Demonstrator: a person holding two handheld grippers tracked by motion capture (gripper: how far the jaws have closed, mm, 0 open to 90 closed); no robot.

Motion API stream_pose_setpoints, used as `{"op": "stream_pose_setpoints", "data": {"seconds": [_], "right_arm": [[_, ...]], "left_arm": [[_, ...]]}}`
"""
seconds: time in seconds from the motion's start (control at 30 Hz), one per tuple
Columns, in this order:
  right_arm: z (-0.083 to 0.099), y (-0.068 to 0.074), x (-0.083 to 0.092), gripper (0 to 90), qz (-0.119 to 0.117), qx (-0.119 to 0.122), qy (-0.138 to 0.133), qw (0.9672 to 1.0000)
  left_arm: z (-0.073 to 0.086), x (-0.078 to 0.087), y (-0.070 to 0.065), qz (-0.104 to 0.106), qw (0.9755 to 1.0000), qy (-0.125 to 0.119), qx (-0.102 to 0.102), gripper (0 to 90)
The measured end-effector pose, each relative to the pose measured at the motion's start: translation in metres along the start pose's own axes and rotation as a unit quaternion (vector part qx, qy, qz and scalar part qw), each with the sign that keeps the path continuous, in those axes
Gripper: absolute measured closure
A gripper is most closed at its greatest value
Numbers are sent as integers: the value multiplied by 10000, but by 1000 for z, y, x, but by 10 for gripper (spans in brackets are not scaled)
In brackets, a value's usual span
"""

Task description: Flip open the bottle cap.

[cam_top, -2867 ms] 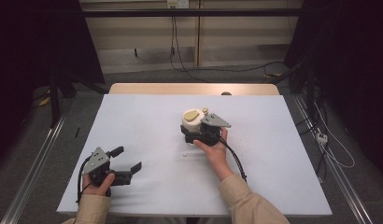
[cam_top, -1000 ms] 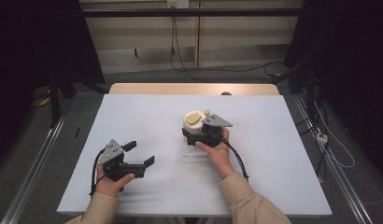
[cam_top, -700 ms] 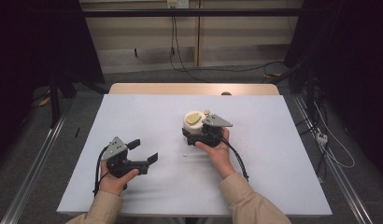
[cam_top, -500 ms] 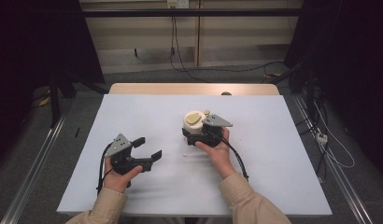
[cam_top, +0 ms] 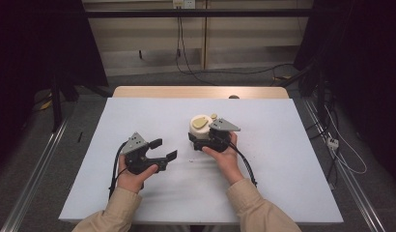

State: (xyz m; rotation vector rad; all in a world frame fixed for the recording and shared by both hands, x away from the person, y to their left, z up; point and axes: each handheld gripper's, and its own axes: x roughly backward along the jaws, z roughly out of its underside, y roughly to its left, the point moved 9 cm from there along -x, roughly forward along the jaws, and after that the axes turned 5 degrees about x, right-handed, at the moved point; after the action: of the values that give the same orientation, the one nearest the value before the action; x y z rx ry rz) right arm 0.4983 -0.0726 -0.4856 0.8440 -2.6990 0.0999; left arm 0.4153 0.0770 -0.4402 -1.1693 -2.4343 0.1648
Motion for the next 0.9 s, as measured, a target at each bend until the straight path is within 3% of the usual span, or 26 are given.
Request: {"op": "stream_pose_setpoints", "data": {"seconds": [0.47,0.9], "right_arm": [[0,0,0,63,4,-7,-6,10000],[0,0,0,64,3,-26,-19,10000]], "left_arm": [[-6,-18,2,31,9994,240,242,552],[-14,-31,-2,167,9988,425,182,775]]}}
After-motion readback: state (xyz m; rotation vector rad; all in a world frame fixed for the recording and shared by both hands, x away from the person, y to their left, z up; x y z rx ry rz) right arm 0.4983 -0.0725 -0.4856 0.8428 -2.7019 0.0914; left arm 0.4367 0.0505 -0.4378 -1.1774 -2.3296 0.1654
